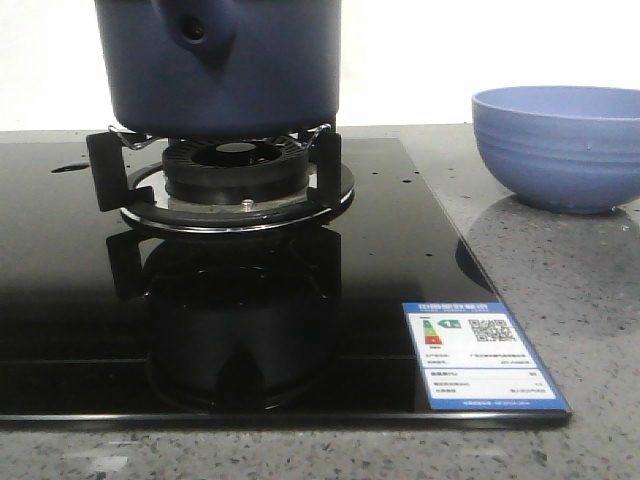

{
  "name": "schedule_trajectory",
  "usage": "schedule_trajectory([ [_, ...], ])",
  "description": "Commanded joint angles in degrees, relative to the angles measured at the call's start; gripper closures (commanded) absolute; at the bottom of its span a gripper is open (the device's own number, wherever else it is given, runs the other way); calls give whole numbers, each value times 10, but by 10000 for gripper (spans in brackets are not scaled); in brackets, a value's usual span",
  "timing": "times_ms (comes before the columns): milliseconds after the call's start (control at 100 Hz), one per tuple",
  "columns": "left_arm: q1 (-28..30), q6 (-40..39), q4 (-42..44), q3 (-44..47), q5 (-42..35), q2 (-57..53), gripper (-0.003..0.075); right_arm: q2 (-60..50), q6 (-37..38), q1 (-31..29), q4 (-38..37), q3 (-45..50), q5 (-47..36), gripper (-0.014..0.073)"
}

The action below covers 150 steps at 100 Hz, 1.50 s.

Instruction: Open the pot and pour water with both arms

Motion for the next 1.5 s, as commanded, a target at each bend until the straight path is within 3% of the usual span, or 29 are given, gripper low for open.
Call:
schedule_trajectory([
  [0,-5,-7,0,19,-48,-16,741,3,-6,-3,6,-17,-31,655],
  [450,-5,-6,0,19,-48,-16,741,3,-5,-3,3,-17,-47,655],
  [510,-5,-6,0,19,-48,-16,741,3,26,-3,-12,-17,-51,655],
  [560,-5,-6,0,19,-48,-16,741,3,116,-3,-80,-17,-54,655],
  [680,-5,-6,0,19,-48,-16,741,3,392,-3,-387,-16,-62,655],
  [760,-5,-6,0,19,-48,-16,741,-15,476,-3,-497,-3,-75,655],
  [1120,-5,-6,0,19,-48,-16,741,-176,494,-3,-496,170,-80,655],
  [1170,-5,-6,0,19,-48,-16,741,-193,494,-3,-496,167,-36,655],
  [1490,-5,-6,0,19,-48,-16,741,-190,493,-3,-496,167,-44,655],
])
